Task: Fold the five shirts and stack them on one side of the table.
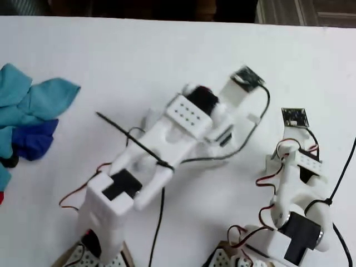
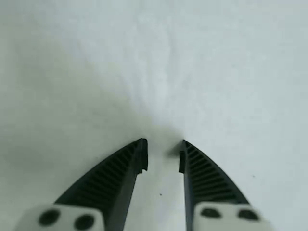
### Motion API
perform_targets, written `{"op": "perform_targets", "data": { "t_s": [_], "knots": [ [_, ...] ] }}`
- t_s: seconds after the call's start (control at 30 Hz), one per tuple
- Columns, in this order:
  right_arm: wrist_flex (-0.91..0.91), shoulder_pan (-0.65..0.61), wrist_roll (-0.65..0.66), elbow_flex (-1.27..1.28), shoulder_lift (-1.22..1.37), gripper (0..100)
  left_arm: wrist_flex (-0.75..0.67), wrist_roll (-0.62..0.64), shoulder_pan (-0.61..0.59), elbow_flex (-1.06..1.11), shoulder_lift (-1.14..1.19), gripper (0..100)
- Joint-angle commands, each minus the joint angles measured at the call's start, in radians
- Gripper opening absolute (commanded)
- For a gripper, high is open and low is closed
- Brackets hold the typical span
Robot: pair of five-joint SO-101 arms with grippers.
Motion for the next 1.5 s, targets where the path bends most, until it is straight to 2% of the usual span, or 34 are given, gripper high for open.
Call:
{"op": "perform_targets", "data": {
  "t_s": [0.0, 0.1, 0.17, 0.27, 0.47, 0.53, 0.67, 0.87, 1.07, 1.3, 1.47],
  "knots": [
    [-0.025, 0.008, -0.003, 0.0, -0.031, 12.6, 0.081, -0.061, -0.1, -0.077, -0.075, 18],
    [-0.025, 0.008, -0.003, 0.0, -0.031, 12.6, 0.155, -0.107, -0.161, -0.073, -0.068, 2],
    [-0.025, 0.008, -0.003, 0.0, -0.031, 12.6, 0.157, -0.106, -0.184, -0.015, -0.064, 4],
    [-0.025, 0.008, -0.003, 0.0, -0.031, 12.6, 0.107, -0.106, -0.207, 0.062, -0.058, 3],
    [-0.025, 0.008, -0.003, 0.0, -0.031, 12.6, -0.149, -0.1, -0.245, 0.208, -0.057, 3],
    [-0.025, 0.008, -0.003, 0.0, -0.031, 12.6, -0.204, -0.1, -0.235, 0.269, -0.057, 3],
    [-0.025, 0.008, -0.003, 0.0, -0.031, 12.6, -0.21, -0.098, -0.155, 0.348, -0.066, 3],
    [-0.025, 0.008, -0.003, 0.0, -0.031, 12.6, -0.106, -0.098, -0.02, 0.308, -0.068, 3],
    [-0.027, 0.008, -0.003, 0.0, -0.031, 12.6, 0.025, -0.098, 0.012, 0.202, -0.068, 3],
    [-0.027, 0.008, -0.003, 0.0, -0.031, 12.6, 0.169, -0.098, -0.087, 0.041, -0.068, 3],
    [0.012, 0.008, -0.043, -0.048, -0.028, 13.1, 0.232, -0.098, -0.256, -0.036, -0.068, 3]
  ]
}}
